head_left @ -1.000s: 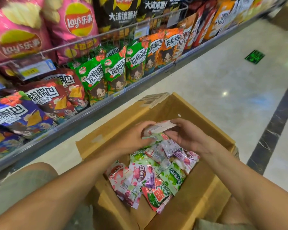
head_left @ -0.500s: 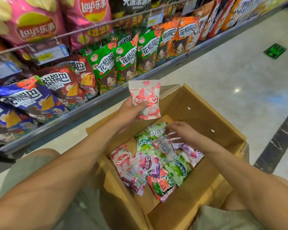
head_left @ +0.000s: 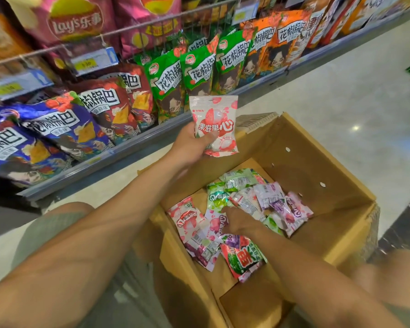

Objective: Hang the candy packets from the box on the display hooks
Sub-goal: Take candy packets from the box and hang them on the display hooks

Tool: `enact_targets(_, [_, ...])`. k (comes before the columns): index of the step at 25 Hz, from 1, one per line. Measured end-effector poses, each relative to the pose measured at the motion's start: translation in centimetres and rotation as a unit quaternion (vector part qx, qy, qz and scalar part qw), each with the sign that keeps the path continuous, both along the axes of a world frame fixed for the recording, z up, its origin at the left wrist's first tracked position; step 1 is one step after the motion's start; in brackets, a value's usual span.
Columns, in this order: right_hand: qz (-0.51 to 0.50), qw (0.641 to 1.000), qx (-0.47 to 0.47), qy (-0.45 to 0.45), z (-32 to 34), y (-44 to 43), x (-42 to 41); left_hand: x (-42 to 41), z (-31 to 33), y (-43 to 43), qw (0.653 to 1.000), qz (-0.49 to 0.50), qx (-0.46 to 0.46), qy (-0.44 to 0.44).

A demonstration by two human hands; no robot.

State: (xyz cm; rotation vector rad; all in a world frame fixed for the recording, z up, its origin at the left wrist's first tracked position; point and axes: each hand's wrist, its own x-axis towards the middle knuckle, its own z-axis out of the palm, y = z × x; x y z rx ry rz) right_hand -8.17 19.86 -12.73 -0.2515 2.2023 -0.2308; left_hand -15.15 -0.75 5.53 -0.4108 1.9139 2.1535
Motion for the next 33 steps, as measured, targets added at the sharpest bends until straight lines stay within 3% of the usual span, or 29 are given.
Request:
enact_targets(3, [0.047,0.995,0.066,0.059,-2.2,-0.3,1.3,-0.1,0.5,-0.1,1.0,0.01,0.007,0.004])
enact_targets(6, [0.031,0.992,0.104,0.059,-2.8,-0.3,1.6,-0.3,0.6,-0.1,1.0,0.006,0.004,0.008])
enact_targets(12, [-0.12,0.991,0.028,-0.056,-3.1,1.7,1.1,-0.7,1.0,0.0,1.0,0.005,-0.013,0.003])
enact_targets(17, [-0.23,0.971,-0.045,-0.043,0.3,3.5,2.1,-0.4,3.0,0.0,1.0,0.005,-0.03,0.004])
enact_targets(20, [-0.278,0.958,-0.074,-0.008,5.7,4.7,1.7,0.4,5.8,-0.5,0.999,0.001,-0.036,-0.024])
enact_targets(24, [-0.322,0.94,-0.113,0.014,16.9,5.6,0.3,0.7,14.1,-1.2,0.997,-0.018,-0.066,-0.031])
enact_targets(33, [-0.357,0.899,-0.24,0.083,47.4,4.8,-3.0,0.4,40.6,-2.2,0.993,-0.053,-0.105,0.007])
